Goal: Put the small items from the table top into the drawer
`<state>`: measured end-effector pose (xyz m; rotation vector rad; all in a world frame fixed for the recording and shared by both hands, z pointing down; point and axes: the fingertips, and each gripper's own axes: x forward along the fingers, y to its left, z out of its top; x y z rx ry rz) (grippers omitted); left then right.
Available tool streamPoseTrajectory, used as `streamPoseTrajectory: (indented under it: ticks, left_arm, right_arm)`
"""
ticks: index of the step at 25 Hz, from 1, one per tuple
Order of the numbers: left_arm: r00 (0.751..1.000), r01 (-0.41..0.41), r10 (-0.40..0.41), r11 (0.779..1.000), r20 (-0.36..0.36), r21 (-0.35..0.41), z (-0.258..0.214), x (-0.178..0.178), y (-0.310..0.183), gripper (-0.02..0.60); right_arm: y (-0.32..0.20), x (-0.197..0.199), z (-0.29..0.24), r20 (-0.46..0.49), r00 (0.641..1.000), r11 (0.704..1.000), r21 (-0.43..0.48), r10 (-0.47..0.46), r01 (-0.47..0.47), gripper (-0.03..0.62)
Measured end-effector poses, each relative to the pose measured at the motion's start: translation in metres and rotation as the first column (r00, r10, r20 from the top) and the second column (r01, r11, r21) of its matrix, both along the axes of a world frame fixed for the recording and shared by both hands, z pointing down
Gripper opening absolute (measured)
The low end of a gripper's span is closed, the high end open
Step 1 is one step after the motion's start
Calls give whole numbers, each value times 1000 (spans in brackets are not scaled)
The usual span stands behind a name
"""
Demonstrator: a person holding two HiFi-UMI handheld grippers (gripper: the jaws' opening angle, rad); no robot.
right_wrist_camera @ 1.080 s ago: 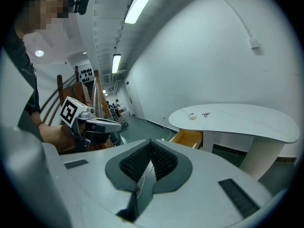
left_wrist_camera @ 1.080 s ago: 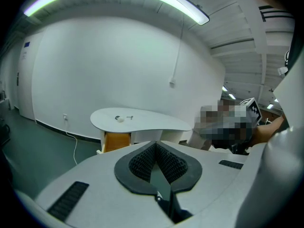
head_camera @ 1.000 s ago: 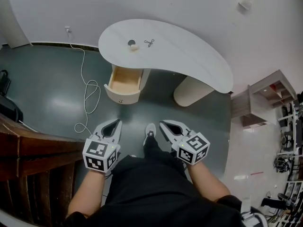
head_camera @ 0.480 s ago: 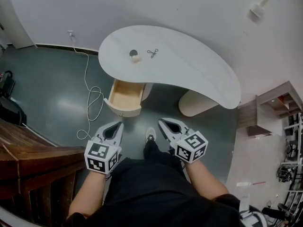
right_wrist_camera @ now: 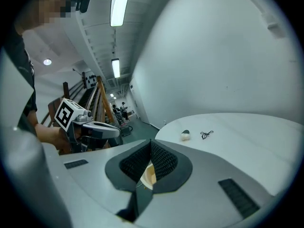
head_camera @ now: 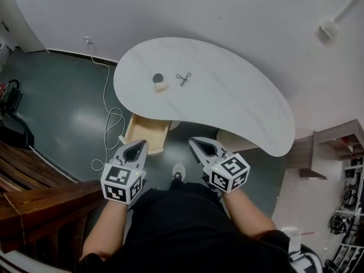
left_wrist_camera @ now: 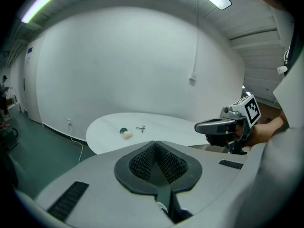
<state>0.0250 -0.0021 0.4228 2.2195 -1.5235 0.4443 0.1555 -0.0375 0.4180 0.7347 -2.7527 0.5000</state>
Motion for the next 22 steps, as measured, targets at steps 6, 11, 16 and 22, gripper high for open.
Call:
streamPoseTrajectory:
  ticks: [6,11,16,22]
  left_arm:
    - [998,53,-52,999,29,-8,0,5,-50,15]
    - [996,75,-74,997,43,-23,3,2,-72,15]
    - [997,71,-69,997,40,-42,7,-11,-88,15]
    - [999,10,-8,999,35,-44,11,-29,-110,15]
  right_arm:
    - [-57,-2,2,0,997,997,12,-79,79,-2]
    - [-86,-8,10,5,995,995,0,-104,104,-2]
    - [-103,-21,13,-5,995,995,2,-100,100,-2]
    - [-125,-39,4,-18,999,999,35,-36,36,-2]
